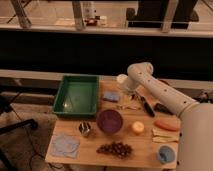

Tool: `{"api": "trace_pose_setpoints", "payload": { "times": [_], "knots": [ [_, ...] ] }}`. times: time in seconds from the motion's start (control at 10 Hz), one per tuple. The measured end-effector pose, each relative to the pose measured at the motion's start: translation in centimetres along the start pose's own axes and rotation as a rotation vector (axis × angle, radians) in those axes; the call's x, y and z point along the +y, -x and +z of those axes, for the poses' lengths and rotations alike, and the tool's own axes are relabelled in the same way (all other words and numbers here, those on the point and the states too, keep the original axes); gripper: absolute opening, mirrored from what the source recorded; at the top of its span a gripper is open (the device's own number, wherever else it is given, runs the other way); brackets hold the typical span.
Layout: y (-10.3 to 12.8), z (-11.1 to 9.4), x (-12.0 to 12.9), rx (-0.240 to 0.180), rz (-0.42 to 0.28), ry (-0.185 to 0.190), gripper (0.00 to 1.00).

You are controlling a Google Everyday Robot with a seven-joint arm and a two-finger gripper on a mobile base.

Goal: Place sponge in table surface

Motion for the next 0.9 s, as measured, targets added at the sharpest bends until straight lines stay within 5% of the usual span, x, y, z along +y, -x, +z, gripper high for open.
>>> {"api": "trace_pose_setpoints", "payload": {
  "times": [0.4,0.9],
  "knots": [
    [2.4,1.0,-0.4,-0.015,-0.036,0.013,0.8],
    [3.9,2.3,-1.8,-0.047,-0.002,0.024,0.8]
  ]
}}
